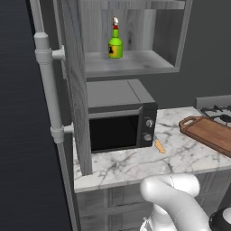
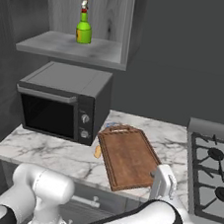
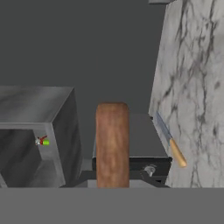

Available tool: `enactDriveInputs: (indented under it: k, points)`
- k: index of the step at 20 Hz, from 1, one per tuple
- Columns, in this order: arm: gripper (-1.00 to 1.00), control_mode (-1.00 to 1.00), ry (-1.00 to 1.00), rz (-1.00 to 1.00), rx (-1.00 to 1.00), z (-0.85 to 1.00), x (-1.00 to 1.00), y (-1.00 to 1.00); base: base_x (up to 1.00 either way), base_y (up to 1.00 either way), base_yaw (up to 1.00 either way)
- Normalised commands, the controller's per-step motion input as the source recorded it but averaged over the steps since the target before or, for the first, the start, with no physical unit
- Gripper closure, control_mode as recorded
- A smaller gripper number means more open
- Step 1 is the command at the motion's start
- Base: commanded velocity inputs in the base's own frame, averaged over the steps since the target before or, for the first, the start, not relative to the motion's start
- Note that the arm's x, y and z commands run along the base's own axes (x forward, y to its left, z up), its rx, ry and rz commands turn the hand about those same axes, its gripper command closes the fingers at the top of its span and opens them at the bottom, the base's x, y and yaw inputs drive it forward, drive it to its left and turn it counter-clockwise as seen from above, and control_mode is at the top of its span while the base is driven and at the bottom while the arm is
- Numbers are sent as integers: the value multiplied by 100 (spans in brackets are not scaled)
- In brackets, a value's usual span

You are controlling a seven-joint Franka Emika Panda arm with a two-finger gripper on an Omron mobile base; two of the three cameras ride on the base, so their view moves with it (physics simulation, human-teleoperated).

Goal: Move the cutting board and knife to the sink. Then move spray from the cabinet to the counter.

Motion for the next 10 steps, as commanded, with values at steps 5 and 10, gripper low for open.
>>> enactDriveInputs:
  k: [5,10]
  points:
    - [100,100,0,0,0,0,0,0,-3,1,0]
    - [100,100,0,0,0,0,0,0,-41,0,0]
